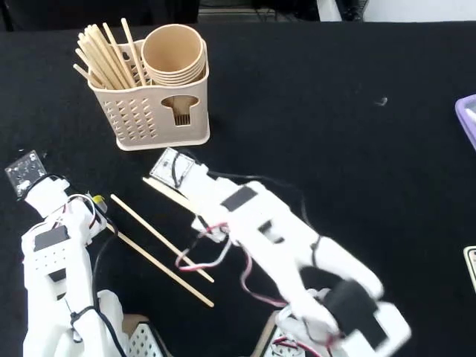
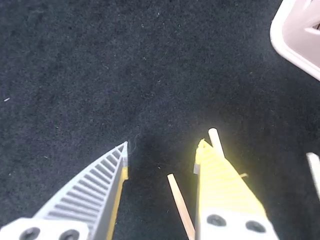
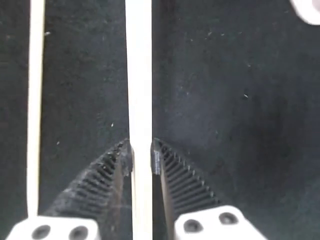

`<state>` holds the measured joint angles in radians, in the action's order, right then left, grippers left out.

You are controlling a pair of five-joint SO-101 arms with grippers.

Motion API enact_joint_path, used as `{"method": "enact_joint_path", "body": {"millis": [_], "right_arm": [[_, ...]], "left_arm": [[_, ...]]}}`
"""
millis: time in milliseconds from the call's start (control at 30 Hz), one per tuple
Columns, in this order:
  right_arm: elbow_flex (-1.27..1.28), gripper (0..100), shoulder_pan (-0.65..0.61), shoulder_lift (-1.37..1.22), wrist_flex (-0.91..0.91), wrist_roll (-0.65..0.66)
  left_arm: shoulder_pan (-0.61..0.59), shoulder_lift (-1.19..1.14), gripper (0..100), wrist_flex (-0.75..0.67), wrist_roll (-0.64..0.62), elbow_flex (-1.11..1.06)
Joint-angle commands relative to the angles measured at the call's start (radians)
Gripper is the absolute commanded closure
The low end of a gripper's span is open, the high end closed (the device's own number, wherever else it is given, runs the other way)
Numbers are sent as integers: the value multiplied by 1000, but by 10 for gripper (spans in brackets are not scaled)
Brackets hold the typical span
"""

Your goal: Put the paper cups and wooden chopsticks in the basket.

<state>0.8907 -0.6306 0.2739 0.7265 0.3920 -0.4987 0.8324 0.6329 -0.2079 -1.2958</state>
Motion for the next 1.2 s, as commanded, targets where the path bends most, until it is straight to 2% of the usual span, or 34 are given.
{"method": "enact_joint_path", "body": {"millis": [0, 267, 400, 533, 733, 933, 1167], "right_arm": [[50, 988, 9, 191, 6, -8], [93, 988, -28, 476, -21, -29], [88, 988, -51, 509, -189, -94], [87, 988, -97, 437, -453, -189], [-24, 988, -150, 236, -720, -198], [-255, 988, -186, 90, -758, -198], [-610, 988, -152, 24, -767, -198]], "left_arm": [[7, 21, 787, -20, -3, 7], [4, 21, 787, -20, -3, 7], [5, 21, 787, -20, -3, 7], [-1, 21, 787, -20, -3, 4], [-41, 21, 787, -20, -9, 5], [-61, 21, 787, -20, -11, 7], [-62, 21, 787, -20, -11, 7]]}}
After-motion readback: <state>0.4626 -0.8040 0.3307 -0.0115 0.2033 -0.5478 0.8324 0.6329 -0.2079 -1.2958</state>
